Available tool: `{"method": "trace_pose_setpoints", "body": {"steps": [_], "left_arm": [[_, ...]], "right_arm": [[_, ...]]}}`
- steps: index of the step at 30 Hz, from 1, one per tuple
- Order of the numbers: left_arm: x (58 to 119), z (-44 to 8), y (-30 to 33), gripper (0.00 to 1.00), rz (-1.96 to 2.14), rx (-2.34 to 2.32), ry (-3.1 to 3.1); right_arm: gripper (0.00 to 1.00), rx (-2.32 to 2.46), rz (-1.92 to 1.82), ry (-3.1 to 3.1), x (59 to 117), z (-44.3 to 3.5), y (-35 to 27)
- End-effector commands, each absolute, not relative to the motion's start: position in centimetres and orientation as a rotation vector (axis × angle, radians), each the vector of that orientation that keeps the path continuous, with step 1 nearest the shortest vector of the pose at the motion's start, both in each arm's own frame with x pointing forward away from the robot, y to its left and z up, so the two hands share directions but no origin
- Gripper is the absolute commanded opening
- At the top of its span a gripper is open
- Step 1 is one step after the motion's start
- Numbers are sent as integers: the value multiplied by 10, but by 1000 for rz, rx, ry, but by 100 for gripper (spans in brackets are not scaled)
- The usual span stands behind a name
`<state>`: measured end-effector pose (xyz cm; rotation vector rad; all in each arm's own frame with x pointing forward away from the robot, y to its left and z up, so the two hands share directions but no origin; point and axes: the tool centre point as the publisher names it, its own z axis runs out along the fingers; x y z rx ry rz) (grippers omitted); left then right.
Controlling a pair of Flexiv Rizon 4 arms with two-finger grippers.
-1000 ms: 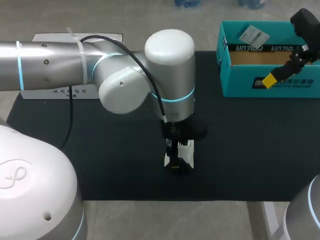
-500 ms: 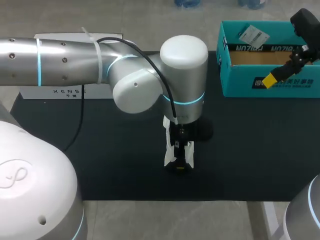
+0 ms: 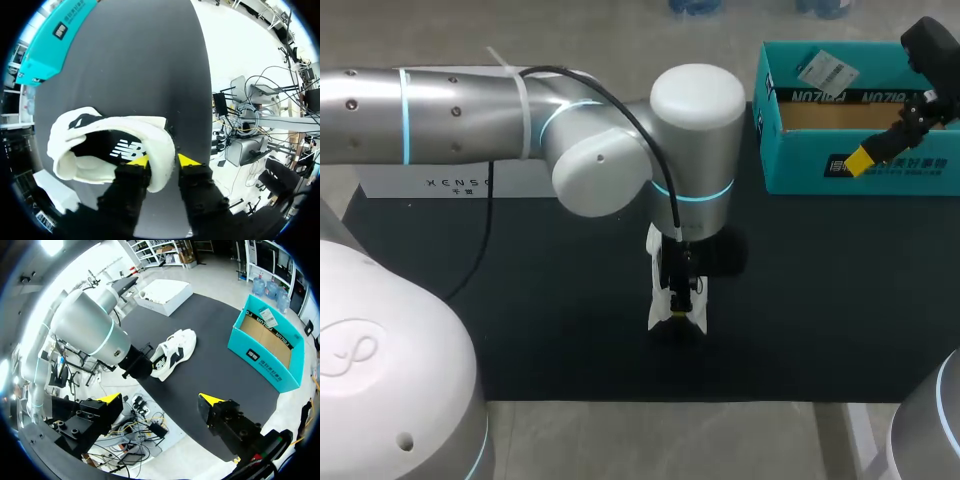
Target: Take the shoe out of the shoebox, open the shoe tongue, remove and reinsert the insole, then place the shoe into the shoebox
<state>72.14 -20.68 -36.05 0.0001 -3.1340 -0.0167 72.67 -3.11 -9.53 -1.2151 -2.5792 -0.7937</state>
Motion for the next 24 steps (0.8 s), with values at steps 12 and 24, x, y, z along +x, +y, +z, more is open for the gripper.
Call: {"method": "trace_pose_setpoints", "body": {"steps": [12, 24], "left_arm": [[727, -349, -197, 0, -56, -21, -3119], [771, -238, -150, 0, -16, -55, -3164]], "right_arm": [[100, -1214, -789, -2578, 728, -96, -31], [100, -1214, -789, -2578, 728, -96, -31]]}}
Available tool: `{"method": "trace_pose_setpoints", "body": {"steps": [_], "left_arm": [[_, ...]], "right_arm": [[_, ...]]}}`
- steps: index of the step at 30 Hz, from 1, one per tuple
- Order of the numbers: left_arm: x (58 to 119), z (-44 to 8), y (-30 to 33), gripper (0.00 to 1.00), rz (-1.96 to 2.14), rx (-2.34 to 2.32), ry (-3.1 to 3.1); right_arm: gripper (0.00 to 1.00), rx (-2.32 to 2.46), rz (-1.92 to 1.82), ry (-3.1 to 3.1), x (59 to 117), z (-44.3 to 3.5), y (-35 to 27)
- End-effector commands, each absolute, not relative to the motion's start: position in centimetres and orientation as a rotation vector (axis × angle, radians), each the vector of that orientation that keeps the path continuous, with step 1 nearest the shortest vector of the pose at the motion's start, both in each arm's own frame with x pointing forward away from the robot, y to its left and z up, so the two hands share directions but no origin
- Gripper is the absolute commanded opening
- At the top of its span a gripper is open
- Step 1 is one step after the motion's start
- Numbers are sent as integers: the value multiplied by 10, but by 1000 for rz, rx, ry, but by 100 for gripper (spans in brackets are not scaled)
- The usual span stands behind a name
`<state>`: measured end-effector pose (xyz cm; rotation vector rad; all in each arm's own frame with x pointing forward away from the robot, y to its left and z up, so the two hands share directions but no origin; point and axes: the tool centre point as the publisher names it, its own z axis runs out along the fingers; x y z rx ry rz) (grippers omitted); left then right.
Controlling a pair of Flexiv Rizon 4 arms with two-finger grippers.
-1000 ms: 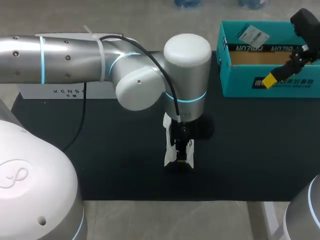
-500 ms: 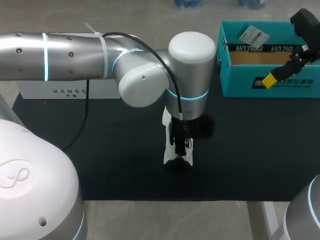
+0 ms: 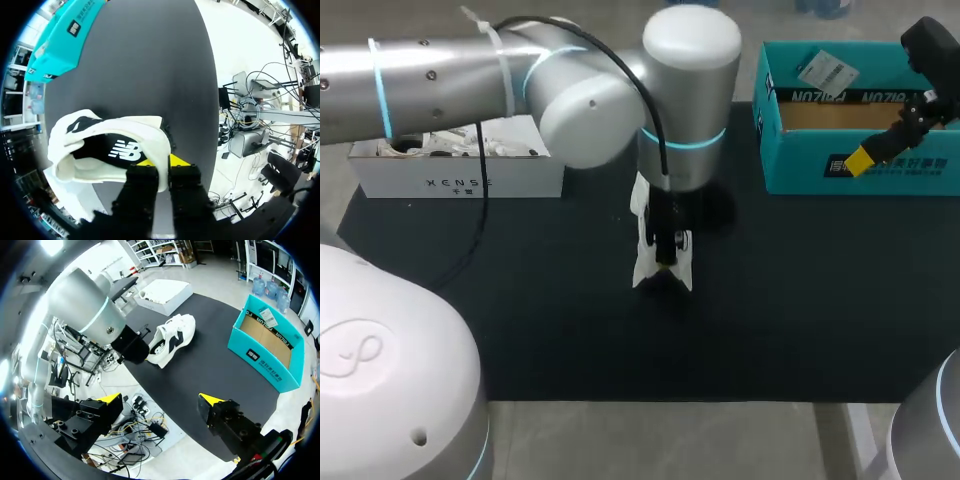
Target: Take the shoe out of the shoebox, open the shoe tongue, remove and reinsert the insole, then place the shoe into the shoebox
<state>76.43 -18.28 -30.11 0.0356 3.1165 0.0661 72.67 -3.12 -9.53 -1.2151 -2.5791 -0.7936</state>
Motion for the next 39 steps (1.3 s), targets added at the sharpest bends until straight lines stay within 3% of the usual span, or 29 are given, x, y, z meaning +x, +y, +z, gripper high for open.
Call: {"method": "trace_pose_setpoints", "body": {"steps": [1, 8, 35, 39], "left_arm": [[774, -230, -147, 0, 14, 55, 3116], [780, -196, -134, 0, -48, 100, 3076], [782, -197, -134, 0, -12, 84, 3063], [815, -192, -118, 0, 39, 134, 3076]], "right_arm": [[100, -1214, -789, -2578, 728, -96, -31], [100, -1214, -789, -2578, 728, -96, -31], [100, -1214, -789, -2578, 728, -96, -31], [100, -1214, -789, -2578, 728, -96, -31]]}}
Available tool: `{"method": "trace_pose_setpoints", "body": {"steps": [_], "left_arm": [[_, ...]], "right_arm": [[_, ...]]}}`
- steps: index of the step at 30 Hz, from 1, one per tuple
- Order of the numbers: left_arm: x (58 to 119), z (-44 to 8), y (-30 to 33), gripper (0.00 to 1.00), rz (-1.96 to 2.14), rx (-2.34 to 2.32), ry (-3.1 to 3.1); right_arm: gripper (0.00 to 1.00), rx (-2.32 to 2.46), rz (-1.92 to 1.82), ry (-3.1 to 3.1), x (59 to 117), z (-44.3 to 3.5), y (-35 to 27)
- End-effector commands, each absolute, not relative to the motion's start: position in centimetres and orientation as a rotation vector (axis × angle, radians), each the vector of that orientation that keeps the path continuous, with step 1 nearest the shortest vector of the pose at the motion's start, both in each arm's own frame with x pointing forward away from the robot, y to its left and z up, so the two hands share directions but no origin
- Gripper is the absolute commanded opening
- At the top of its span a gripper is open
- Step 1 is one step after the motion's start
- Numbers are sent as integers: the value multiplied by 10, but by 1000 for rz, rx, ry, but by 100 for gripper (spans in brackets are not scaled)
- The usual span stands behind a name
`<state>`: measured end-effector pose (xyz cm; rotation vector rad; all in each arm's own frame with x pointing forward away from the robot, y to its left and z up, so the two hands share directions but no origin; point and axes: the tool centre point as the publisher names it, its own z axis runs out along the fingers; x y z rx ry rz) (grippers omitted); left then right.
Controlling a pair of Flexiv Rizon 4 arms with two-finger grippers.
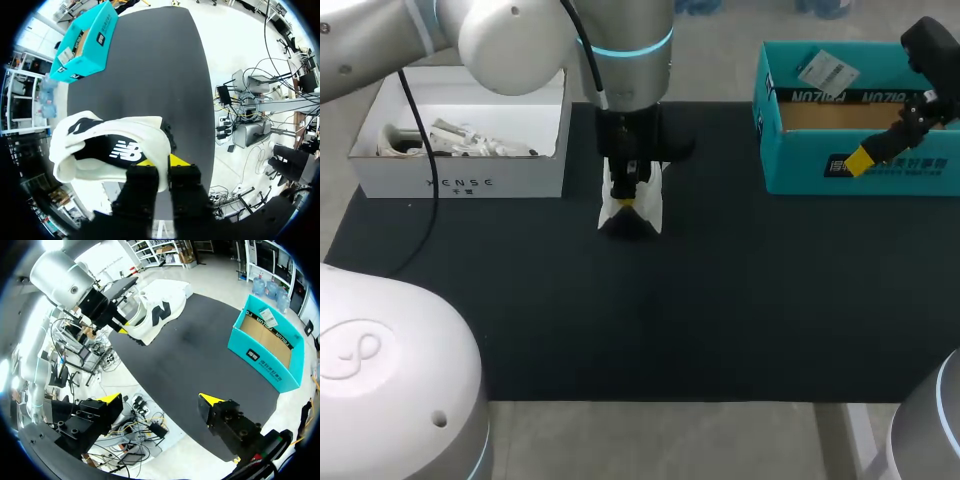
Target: Take the shoe out of the shoebox, open the shoe tongue, remove and reinsert the insole, then place the shoe into the shoebox
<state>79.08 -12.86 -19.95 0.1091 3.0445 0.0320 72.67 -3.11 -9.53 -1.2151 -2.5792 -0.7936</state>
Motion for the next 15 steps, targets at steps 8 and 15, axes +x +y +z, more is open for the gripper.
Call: {"method": "trace_pose_setpoints", "body": {"steps": [8, 15], "left_arm": [[913, -175, -59, 0, 98, 232, 3120], [1002, -162, -11, 0, 174, 297, 3117]], "right_arm": [[100, -1214, -789, -2578, 728, -96, -31], [100, -1214, -789, -2578, 728, -96, -31]]}}
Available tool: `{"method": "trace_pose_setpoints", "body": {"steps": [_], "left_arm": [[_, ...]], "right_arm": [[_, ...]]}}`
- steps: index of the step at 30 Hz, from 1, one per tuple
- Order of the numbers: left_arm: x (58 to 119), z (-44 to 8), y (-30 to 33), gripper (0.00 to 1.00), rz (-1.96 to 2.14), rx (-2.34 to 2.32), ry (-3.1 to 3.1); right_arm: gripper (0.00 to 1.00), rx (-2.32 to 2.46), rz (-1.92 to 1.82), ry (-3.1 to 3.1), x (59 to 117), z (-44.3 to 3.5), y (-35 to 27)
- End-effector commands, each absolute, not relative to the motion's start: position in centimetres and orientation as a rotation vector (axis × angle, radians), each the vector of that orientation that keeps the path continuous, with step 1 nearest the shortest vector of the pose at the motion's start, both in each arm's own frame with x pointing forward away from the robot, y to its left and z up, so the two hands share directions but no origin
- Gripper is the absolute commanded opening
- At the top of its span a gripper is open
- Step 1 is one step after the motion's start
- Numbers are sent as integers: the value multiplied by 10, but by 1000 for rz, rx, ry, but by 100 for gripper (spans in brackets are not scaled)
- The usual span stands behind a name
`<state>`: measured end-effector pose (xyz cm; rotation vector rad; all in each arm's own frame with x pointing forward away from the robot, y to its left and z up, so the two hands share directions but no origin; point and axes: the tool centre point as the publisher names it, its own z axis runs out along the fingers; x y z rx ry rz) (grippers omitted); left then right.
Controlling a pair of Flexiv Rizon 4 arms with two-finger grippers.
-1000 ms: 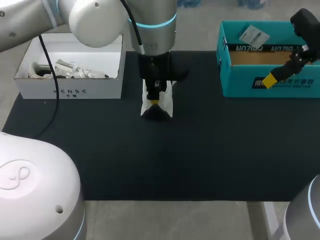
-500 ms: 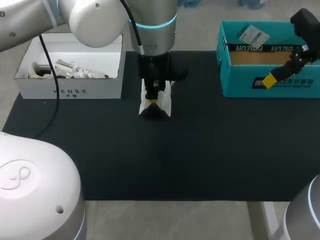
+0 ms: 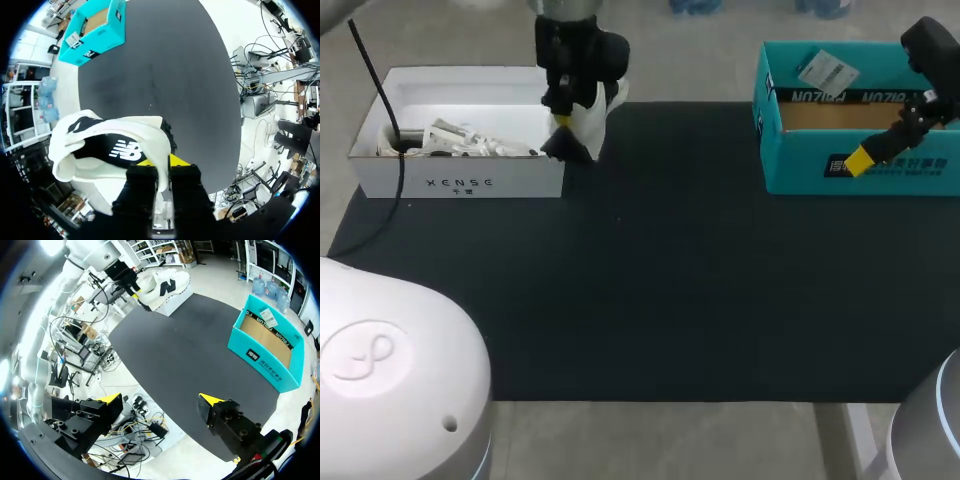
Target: Take the shoe out of the shoebox, open the shoe tongue, remove and reinsert the insole, then place the shoe into the shoebox
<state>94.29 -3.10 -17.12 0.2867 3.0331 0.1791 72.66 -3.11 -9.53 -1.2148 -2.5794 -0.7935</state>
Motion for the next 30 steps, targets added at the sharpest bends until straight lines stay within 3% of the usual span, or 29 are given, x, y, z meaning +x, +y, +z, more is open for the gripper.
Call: {"method": "trace_pose_setpoints", "body": {"steps": [1, 12, 30], "left_arm": [[1019, -161, -2, 0, 214, 219, 3079], [1118, -159, 78, 0, 179, -85, 3083], [1131, -160, 89, 0, 193, -132, 3076]], "right_arm": [[100, -1214, -789, -2578, 728, -96, -31], [100, -1214, -789, -2578, 728, -96, -31], [100, -1214, -789, -2578, 728, -96, -31]]}}
